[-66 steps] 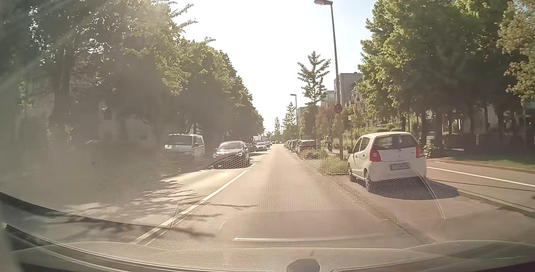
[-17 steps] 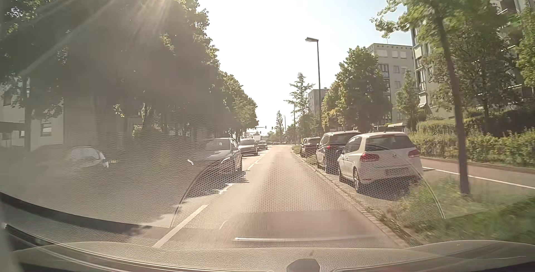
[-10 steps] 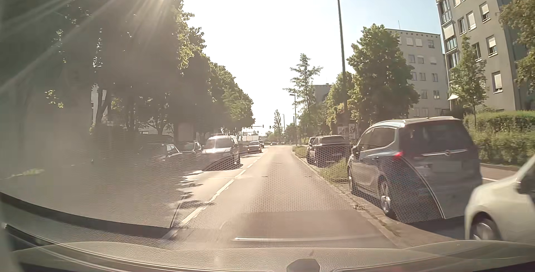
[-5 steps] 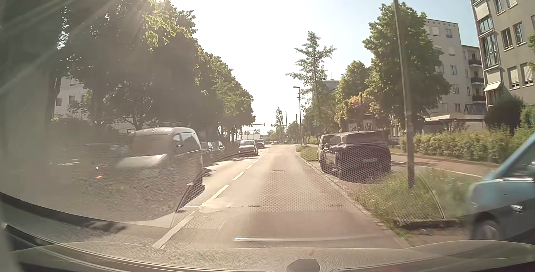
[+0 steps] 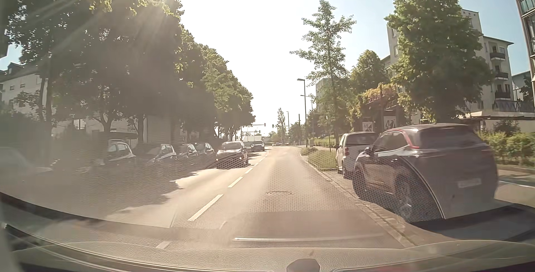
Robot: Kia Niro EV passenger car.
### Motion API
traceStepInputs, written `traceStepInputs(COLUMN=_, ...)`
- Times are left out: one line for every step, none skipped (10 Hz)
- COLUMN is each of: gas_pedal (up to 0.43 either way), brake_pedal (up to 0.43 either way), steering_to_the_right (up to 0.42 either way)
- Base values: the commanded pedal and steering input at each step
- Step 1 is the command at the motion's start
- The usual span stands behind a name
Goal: Follow the waypoints while adhering to traffic rules and regulations
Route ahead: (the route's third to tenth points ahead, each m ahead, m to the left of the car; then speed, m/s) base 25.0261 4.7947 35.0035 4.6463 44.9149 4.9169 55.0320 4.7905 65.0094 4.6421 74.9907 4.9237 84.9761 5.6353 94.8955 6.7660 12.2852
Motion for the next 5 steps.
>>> traceStepInputs(gas_pedal=0.059, brake_pedal=0.000, steering_to_the_right=-0.001)
traceStepInputs(gas_pedal=0.059, brake_pedal=0.000, steering_to_the_right=0.001)
traceStepInputs(gas_pedal=0.059, brake_pedal=0.000, steering_to_the_right=0.002)
traceStepInputs(gas_pedal=0.059, brake_pedal=0.000, steering_to_the_right=0.002)
traceStepInputs(gas_pedal=0.059, brake_pedal=0.000, steering_to_the_right=0.001)
